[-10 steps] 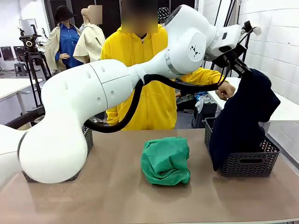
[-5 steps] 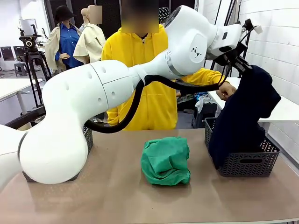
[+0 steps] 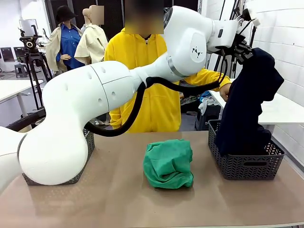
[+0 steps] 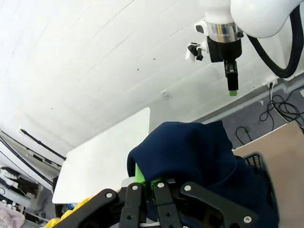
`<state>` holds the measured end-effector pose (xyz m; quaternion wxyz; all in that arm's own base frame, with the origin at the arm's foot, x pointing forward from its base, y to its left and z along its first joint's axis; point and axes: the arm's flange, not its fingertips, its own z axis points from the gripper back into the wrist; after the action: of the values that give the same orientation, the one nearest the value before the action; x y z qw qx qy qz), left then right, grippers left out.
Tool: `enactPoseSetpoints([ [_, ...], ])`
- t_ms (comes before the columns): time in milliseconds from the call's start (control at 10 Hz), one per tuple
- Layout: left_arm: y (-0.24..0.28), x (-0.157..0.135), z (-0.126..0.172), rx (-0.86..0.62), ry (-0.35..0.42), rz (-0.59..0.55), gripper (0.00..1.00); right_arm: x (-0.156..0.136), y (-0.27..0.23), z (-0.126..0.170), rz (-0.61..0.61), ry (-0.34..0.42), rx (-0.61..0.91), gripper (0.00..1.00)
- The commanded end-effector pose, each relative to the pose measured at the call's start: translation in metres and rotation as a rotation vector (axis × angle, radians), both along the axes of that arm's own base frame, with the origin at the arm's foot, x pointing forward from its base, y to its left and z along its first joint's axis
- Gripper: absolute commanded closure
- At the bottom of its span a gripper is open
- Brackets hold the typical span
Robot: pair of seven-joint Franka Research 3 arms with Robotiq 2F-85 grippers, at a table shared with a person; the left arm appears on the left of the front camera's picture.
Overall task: Sort the tops and bottoms.
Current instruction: Sort the clothes according to human instructions.
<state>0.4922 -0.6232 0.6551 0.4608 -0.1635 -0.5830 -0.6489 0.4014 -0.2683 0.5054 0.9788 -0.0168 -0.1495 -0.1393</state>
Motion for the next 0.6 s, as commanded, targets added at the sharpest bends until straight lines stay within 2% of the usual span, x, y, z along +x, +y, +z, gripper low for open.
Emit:
enactPoseSetpoints([
  [0, -0.113, 0.107, 0.032, -0.08, -0.021, -0.055, 1.0, -0.001, 0.0, -0.001, 0.012, 0.002, -0.003, 0.0],
  [200, -0.139, 0.134, 0.011, -0.114, 0.014, -0.048, 1.0, -0.001, 0.0, -0.001, 0.012, 0.002, -0.003, 0.0],
  [500, -0.169, 0.142, -0.065, -0.006, 0.129, -0.084, 1.0, -0.001, 0.0, -0.001, 0.012, 0.002, -0.003, 0.0],
])
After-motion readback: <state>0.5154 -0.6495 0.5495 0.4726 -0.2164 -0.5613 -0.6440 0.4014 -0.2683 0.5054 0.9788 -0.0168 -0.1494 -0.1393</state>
